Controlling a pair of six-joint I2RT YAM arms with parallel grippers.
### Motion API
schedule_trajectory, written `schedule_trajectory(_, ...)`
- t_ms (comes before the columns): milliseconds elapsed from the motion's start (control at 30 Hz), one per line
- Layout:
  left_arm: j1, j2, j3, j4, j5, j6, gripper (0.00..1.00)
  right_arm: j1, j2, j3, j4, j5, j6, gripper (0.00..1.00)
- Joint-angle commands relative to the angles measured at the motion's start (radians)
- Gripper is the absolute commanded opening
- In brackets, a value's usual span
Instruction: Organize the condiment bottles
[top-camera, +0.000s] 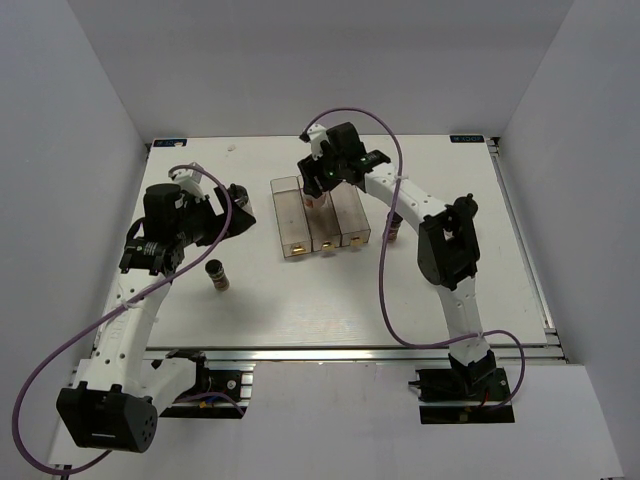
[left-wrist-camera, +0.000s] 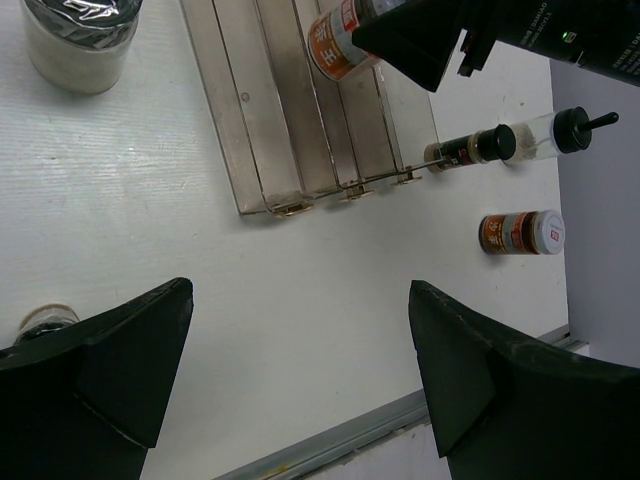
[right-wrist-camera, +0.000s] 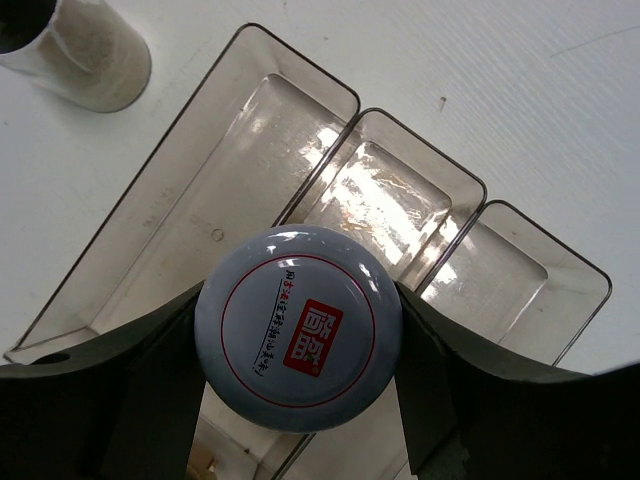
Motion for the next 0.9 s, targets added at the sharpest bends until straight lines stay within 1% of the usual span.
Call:
schedule_trajectory(0, -0.002, -0.023, -0.01, -0.016, 0.005, 0.009, 0.98, -0.005, -0.001, 0.065, 0.104, 0.029, -0.026, 0.0)
schedule_trajectory(200, -0.002, -0.021, -0.009, -0.023, 0.004, 0.013, 0.98, -0.006, 0.022, 0.058, 0.127, 0.037, -0.049, 0.0)
schedule_trajectory(233, -0.002, -0.021, -0.007, -0.023, 0.005, 0.013, 0.98, -0.003, 0.029, 0.058, 0.132, 0.038, -0.054, 0.01)
schedule_trajectory(300, -0.002, -0.02, -0.009, -0.023, 0.007, 0.012, 0.98, -0.005, 0.036, 0.056, 0.138, 0.038, -0.06, 0.13)
schedule_trajectory(367, -0.002, -0.021, -0.007, -0.023, 0.01, 0.007, 0.98, -0.003, 0.043, 0.051, 0.147, 0.04, -0.069, 0.32)
schedule_trajectory(700, -0.002, -0.038, 0.002, -0.029, 0.016, -0.009, 0.98, -0.005, 0.046, 0.028, 0.163, 0.031, -0.088, 0.69)
schedule_trajectory(733, -0.002, -0.041, 0.004, -0.028, 0.016, -0.013, 0.98, -0.003, 0.043, 0.027, 0.163, 0.028, -0.089, 0.74)
schedule_trajectory(767, -0.002, -0.043, 0.004, -0.028, 0.017, -0.017, 0.98, -0.003, 0.042, 0.025, 0.163, 0.026, -0.089, 0.76)
schedule_trajectory(800, -0.002, -0.044, 0.007, -0.026, 0.019, -0.019, 0.98, -0.003, 0.04, 0.025, 0.161, 0.027, -0.091, 0.8)
schedule_trajectory(867, -0.002, -0.044, 0.011, -0.026, 0.022, -0.023, 0.98, -0.005, 0.036, 0.024, 0.158, 0.023, -0.091, 0.81)
